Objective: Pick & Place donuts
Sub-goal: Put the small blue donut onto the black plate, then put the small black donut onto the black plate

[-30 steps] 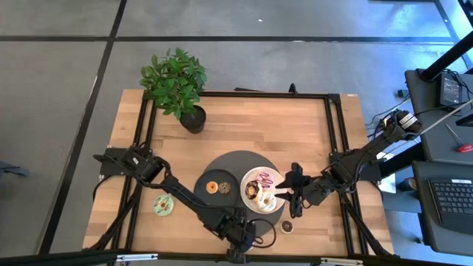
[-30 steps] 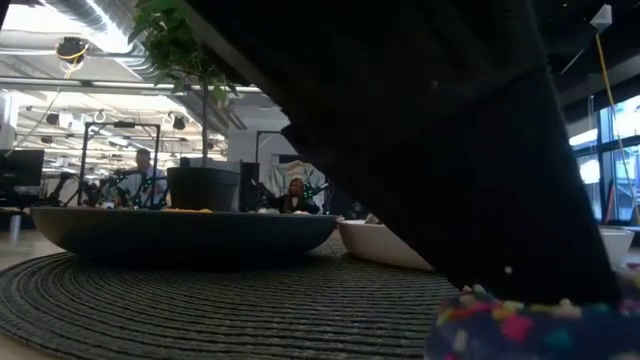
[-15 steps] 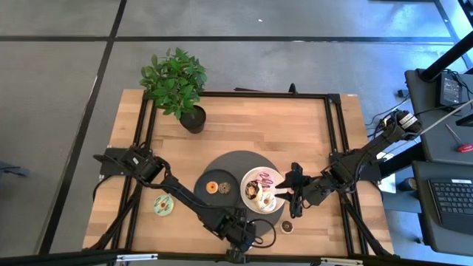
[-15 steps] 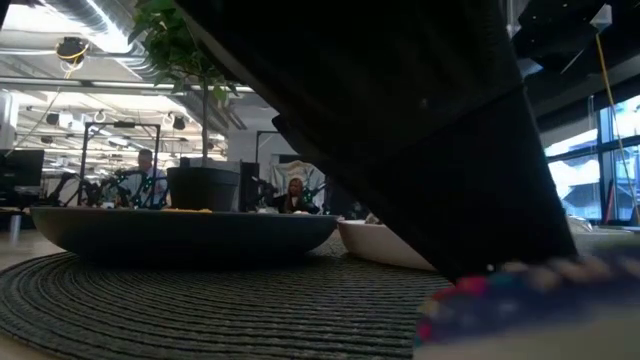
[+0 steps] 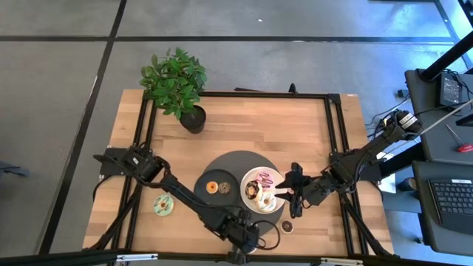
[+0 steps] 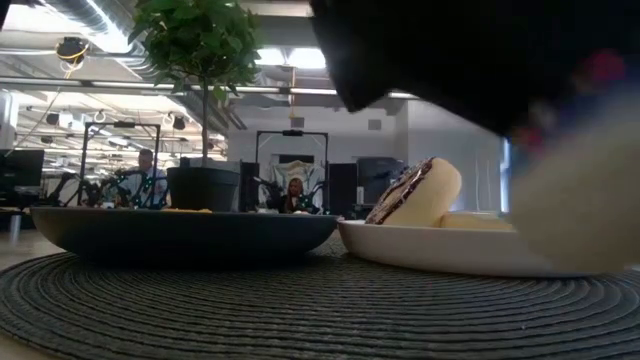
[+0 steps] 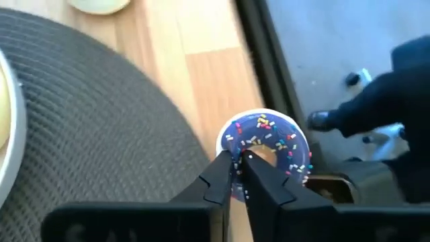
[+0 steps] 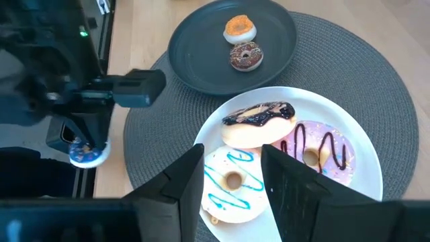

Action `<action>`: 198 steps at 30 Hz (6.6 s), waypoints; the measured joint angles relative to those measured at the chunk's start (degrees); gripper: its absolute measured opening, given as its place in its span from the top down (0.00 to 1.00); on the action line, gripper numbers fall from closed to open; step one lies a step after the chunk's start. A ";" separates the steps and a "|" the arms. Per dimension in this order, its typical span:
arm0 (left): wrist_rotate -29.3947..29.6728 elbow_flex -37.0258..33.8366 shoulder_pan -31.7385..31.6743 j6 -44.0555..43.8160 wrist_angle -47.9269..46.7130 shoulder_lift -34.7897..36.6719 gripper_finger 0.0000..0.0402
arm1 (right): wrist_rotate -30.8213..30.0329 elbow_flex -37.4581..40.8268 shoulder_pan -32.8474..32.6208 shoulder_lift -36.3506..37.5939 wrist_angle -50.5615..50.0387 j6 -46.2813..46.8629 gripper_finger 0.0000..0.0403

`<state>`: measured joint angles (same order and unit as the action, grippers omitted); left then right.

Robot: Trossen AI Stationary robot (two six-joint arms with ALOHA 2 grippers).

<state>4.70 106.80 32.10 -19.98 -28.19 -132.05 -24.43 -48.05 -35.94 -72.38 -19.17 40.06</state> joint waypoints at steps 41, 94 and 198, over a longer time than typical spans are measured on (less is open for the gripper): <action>21.88 4.05 -0.32 -21.70 -54.03 5.01 0.96 | 0.02 0.00 0.11 0.00 -0.03 1.49 0.63; 17.62 -35.33 -3.36 -23.81 -12.68 25.66 0.96 | -0.04 0.00 0.22 0.00 0.01 -0.01 0.63; 21.17 -35.25 3.89 -1.27 17.68 30.86 0.79 | 12.48 -13.27 -12.87 -30.60 -15.41 20.73 0.63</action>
<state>25.87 71.55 35.99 -21.26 -10.50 -101.19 -11.94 -61.32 -48.82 -102.98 -34.57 60.79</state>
